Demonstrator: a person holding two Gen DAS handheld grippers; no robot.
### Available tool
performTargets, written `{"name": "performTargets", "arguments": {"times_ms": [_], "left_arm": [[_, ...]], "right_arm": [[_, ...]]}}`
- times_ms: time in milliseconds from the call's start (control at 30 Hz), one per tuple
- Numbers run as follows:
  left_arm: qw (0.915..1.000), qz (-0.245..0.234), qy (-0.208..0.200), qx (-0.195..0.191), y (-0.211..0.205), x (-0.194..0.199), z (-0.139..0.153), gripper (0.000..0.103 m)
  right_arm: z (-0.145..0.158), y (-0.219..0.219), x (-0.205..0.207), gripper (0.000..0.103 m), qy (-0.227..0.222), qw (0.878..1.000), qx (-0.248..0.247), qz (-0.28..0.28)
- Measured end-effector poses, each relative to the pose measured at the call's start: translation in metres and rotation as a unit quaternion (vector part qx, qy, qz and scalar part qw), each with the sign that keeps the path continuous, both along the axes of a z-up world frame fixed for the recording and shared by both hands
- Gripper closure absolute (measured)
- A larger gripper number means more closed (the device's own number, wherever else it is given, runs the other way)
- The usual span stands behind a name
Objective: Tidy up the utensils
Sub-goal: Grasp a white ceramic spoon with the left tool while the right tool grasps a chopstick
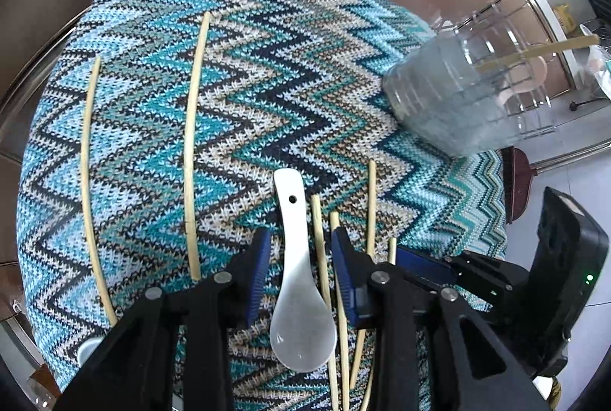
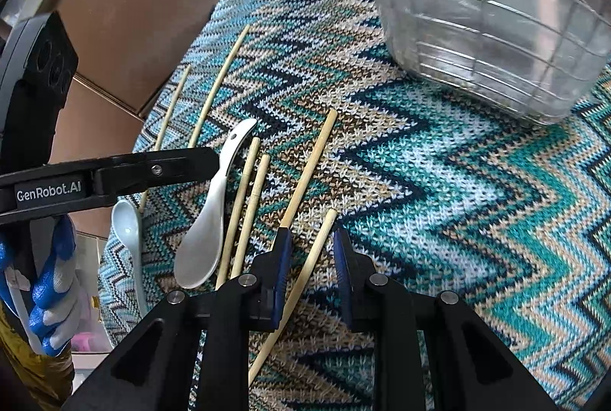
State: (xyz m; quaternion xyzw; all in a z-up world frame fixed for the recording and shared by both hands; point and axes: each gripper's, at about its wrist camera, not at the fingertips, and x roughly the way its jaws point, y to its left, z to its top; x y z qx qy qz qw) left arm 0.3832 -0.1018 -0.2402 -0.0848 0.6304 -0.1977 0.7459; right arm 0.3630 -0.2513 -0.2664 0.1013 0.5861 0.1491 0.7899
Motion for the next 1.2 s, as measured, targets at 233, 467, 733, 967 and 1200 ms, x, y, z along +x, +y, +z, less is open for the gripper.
{"name": "performTargets", "arguments": {"times_ms": [233,467,733,967,1200], "left_arm": [[0.9999,-0.001,0.011,0.009,0.0,0.005,-0.008,0.083],[0.9996,-0.002,0.025,0.009,-0.005,0.009,-0.018,0.086],[0.9998,-0.001,0.021,0.003,-0.007,0.009,-0.017,0.09],[0.9999,-0.01,0.003,-0.007,-0.007,-0.002,-0.009,0.09],[0.9987,-0.01,-0.042,-0.029,0.005,-0.019,0.01,0.091]], "right_arm": [[-0.004,0.003,0.011,0.085,0.004,1.0,-0.006,0.007],[-0.007,0.003,0.018,0.087,0.01,1.0,-0.004,0.011],[-0.009,-0.002,0.018,0.092,0.01,1.0,0.01,0.004],[-0.002,-0.008,0.006,0.093,-0.004,1.0,0.021,0.003],[0.02,-0.007,-0.013,0.094,-0.042,0.999,0.024,0.009]]}}
